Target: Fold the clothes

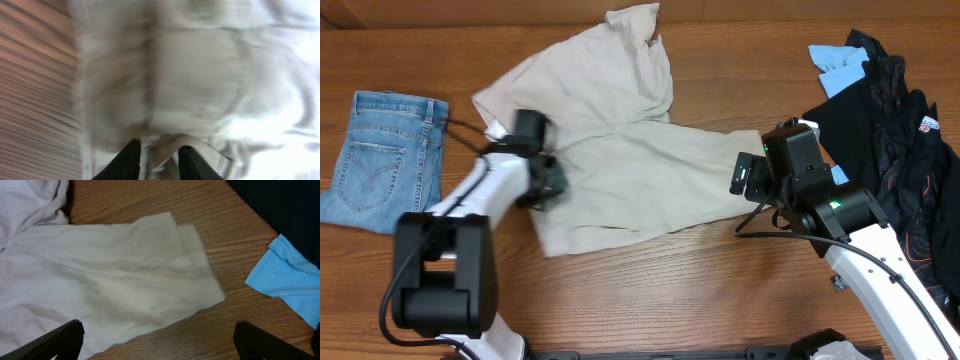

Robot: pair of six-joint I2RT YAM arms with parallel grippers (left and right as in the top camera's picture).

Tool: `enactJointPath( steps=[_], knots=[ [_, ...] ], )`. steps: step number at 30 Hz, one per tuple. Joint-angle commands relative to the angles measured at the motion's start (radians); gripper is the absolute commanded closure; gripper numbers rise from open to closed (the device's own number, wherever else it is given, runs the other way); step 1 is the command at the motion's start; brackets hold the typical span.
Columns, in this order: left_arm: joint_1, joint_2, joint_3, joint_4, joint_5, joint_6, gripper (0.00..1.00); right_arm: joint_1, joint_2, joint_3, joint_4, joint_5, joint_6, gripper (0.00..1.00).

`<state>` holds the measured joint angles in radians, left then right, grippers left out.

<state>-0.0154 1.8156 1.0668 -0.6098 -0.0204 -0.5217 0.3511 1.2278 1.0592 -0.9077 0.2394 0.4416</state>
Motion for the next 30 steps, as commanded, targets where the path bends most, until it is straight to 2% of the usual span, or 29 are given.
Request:
enactJointPath(
  steps=[1,5,7,10,15,19,27,30],
  knots=[
    [0.129,0.004,0.035,0.007,0.018,0.078,0.68,-0.005,-0.015,0.022,0.005,0.003,0.004,0.00],
    [0.233,0.004,0.115,-0.045,0.117,0.138,0.53,-0.005,-0.015,0.022,0.013,0.003,0.004,0.00],
    [0.266,0.004,0.178,-0.114,0.138,0.170,0.42,-0.005,-0.014,0.022,0.014,0.003,0.004,0.00],
    [0.276,0.004,0.264,-0.234,0.145,0.198,0.32,-0.005,-0.010,0.022,0.015,0.003,0.003,0.00],
    [0.256,0.003,0.370,-0.476,0.240,0.216,0.24,-0.005,0.036,0.021,0.013,0.002,0.001,0.00],
    [0.211,0.004,0.354,-0.586,0.277,0.235,0.14,-0.005,0.121,0.019,0.001,-0.030,-0.001,0.00],
    [0.079,0.004,0.193,-0.538,0.241,0.225,0.11,-0.005,0.335,0.018,-0.023,-0.120,-0.004,0.00],
    [0.046,0.004,0.132,-0.481,0.198,0.194,0.11,-0.005,0.386,0.018,-0.005,-0.156,-0.063,0.00]
  ],
)
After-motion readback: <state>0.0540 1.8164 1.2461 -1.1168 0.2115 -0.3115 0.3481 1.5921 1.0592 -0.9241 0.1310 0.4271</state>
